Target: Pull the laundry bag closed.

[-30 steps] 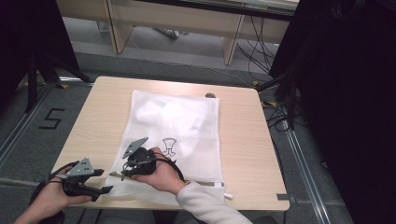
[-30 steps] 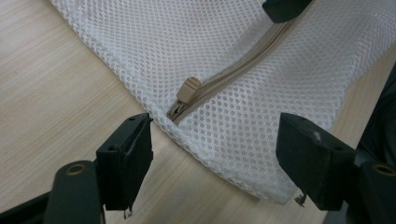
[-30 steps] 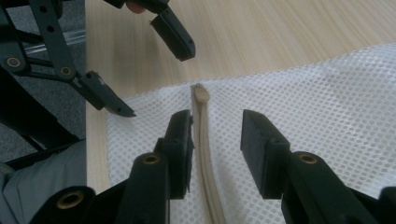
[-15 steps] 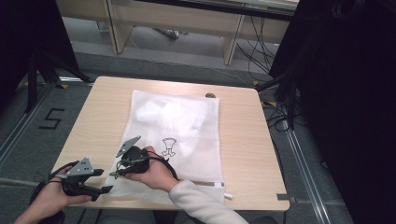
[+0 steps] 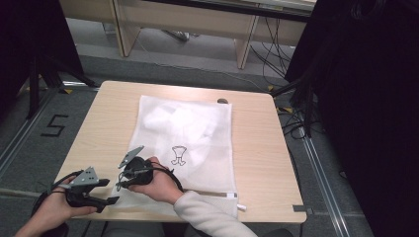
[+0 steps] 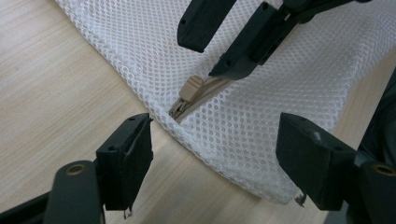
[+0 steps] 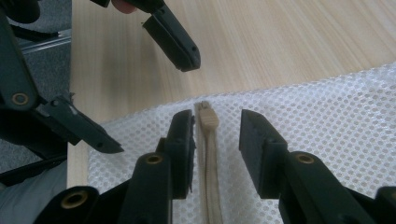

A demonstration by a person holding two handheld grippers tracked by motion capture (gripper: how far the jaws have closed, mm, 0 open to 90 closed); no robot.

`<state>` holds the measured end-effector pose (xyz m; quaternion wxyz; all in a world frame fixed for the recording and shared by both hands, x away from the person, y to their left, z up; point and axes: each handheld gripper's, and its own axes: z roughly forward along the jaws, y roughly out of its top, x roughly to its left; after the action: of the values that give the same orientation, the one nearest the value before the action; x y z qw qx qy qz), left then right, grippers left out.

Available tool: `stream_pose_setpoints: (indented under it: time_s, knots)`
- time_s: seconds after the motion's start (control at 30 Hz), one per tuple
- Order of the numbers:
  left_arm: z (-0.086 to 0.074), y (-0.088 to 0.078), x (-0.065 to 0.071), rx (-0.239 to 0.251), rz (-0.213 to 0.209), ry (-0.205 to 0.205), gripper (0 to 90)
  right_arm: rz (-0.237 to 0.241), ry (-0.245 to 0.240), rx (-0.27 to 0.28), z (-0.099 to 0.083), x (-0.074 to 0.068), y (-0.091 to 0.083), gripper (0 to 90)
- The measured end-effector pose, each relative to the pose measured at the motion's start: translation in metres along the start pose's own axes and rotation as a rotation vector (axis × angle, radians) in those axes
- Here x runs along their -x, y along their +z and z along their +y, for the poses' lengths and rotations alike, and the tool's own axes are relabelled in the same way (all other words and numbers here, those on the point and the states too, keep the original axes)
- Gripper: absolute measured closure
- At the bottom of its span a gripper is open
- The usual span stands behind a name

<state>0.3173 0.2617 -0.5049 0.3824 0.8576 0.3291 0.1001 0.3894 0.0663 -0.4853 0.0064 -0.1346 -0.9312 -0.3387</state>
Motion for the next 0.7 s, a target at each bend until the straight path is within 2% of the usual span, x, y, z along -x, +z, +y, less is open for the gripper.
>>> stream_pose_setpoints:
  time_s: [0.03, 0.13, 0.17, 0.2, 0.23, 0.27, 0.37, 0.47, 0.5, 0.53, 0.7]
  knots:
    - [0.000, 0.000, 0.001, 0.001, -0.002, -0.022, 26.4, -0.004, 0.002, -0.002, 0.000, 0.001, 0.002, 65.8]
    - [0.000, 0.000, 0.001, 0.001, -0.002, -0.021, 26.4, -0.005, 0.005, 0.001, 0.001, 0.001, 0.003, 65.7]
    - [0.000, 0.000, 0.000, 0.000, 0.001, 0.004, 26.4, -0.006, -0.002, 0.006, 0.001, 0.002, 0.003, 65.8]
    - [0.000, 0.000, 0.000, 0.000, 0.000, 0.002, 26.4, -0.004, 0.004, 0.002, 0.002, 0.001, 0.004, 65.9]
    - [0.000, 0.000, 0.001, 0.001, -0.002, -0.022, 26.4, -0.002, -0.005, -0.001, 0.002, 0.001, 0.006, 66.1]
    - [0.000, 0.000, 0.001, 0.001, -0.002, -0.022, 26.4, -0.011, -0.012, -0.008, 0.002, 0.001, 0.006, 66.3]
    - [0.000, 0.000, 0.001, 0.003, -0.002, -0.021, 26.4, -0.001, -0.005, -0.003, 0.004, 0.000, 0.008, 67.1]
    - [0.000, 0.000, 0.001, 0.004, -0.003, -0.020, 26.4, -0.002, -0.023, -0.016, 0.004, 0.000, 0.011, 71.4]
    - [0.000, 0.000, 0.000, 0.004, -0.001, -0.002, 26.4, 0.008, -0.009, -0.011, 0.005, 0.000, 0.013, 72.0]
    - [0.000, 0.000, 0.000, 0.004, -0.001, 0.002, 26.4, -0.004, -0.020, -0.022, 0.005, 0.001, 0.013, 72.7]
    - [0.000, 0.000, 0.000, 0.002, 0.000, 0.002, 26.4, -0.001, -0.011, -0.040, 0.007, 0.000, 0.018, 77.3]
